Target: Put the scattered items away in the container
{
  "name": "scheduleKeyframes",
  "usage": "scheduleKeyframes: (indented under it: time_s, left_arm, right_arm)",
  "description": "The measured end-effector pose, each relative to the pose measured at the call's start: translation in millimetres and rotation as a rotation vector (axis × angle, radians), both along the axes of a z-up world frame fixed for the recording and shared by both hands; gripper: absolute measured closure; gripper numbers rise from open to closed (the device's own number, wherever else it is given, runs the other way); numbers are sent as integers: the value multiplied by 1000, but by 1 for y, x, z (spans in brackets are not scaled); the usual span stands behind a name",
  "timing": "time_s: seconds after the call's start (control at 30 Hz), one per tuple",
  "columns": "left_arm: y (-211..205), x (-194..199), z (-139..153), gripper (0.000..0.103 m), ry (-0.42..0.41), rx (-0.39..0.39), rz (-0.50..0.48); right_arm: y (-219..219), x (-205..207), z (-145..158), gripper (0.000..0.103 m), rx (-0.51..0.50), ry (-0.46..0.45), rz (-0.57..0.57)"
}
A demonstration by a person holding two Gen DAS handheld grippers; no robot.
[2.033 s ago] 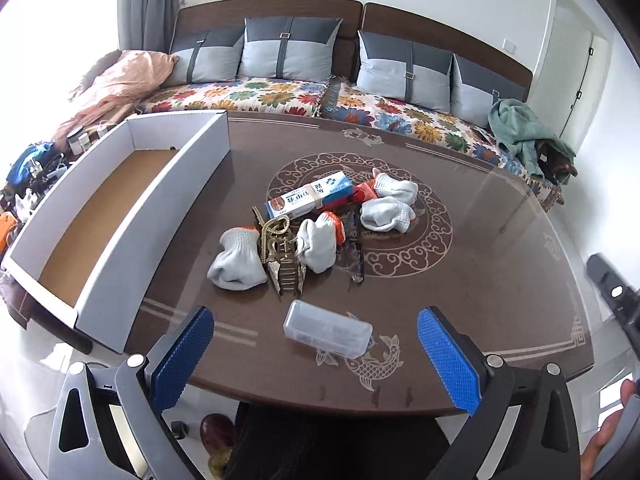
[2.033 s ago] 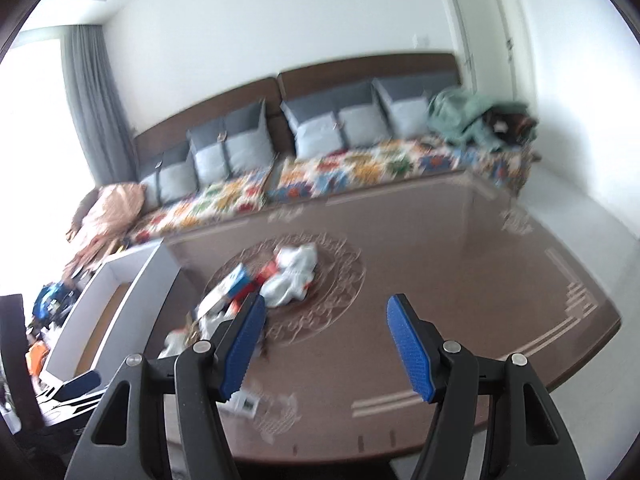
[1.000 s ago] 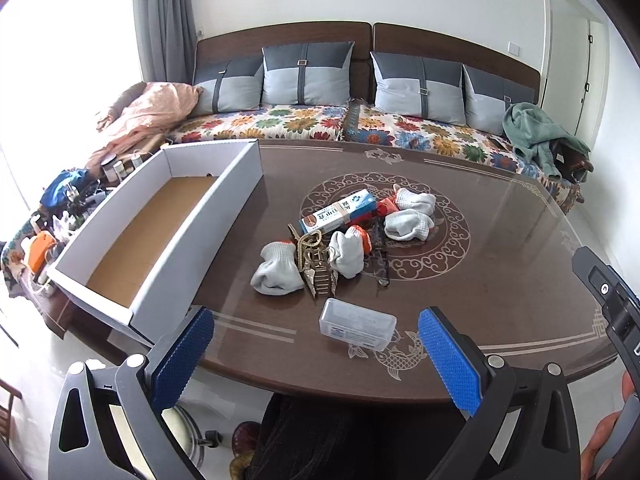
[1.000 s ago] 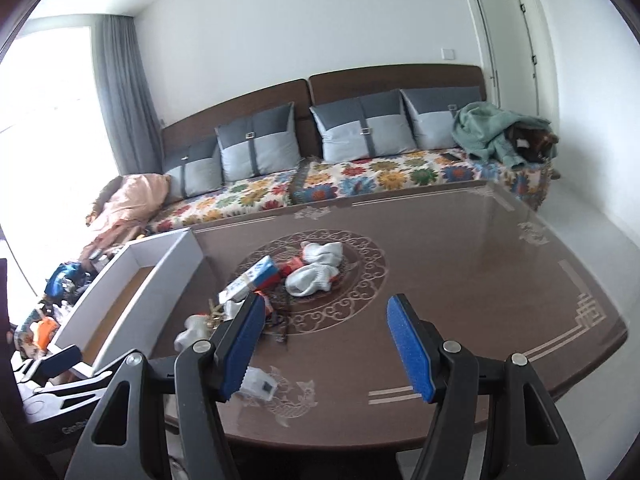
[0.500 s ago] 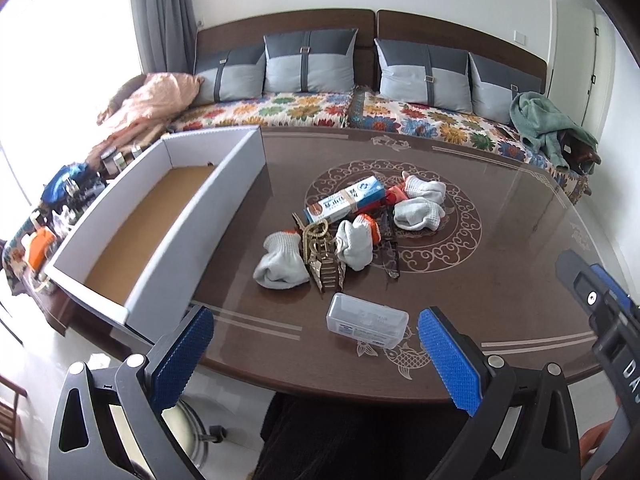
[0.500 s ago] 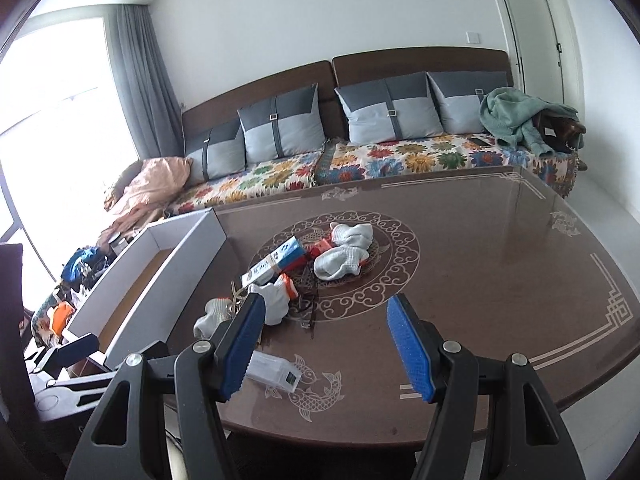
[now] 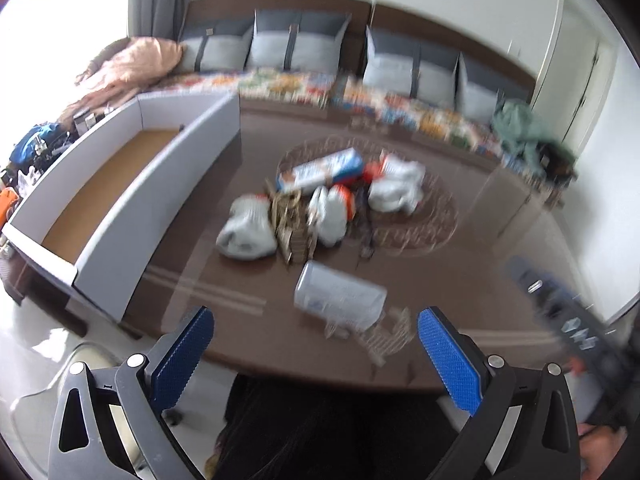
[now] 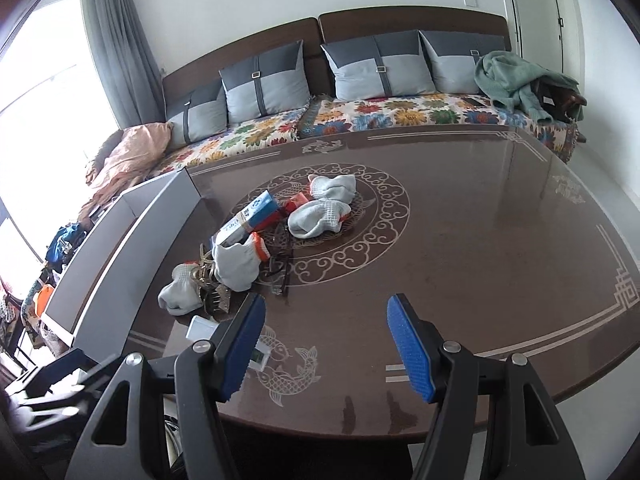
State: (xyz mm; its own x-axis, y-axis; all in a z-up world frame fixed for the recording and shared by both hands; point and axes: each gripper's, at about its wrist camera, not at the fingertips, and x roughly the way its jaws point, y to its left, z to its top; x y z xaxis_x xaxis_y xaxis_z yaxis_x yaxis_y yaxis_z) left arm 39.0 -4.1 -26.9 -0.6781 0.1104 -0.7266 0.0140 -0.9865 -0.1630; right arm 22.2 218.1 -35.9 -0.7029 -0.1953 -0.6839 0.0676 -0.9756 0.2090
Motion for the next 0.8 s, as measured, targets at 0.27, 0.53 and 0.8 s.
scheduleKeyframes:
  time_s: [0.27, 0.53, 0.8]
  left_arm:
    - [17, -7, -9, 0, -64, 6, -118]
    - [-18, -18, -7, 0, -17, -14, 30]
    - [-26, -17, -26, 0, -97, 12, 22]
  right_arm:
    - [-9, -4, -8, 38, -3, -52, 43]
    - [5, -16, 6, 38, -205, -15, 83]
    - [22, -19, 25, 38, -460, 20, 97]
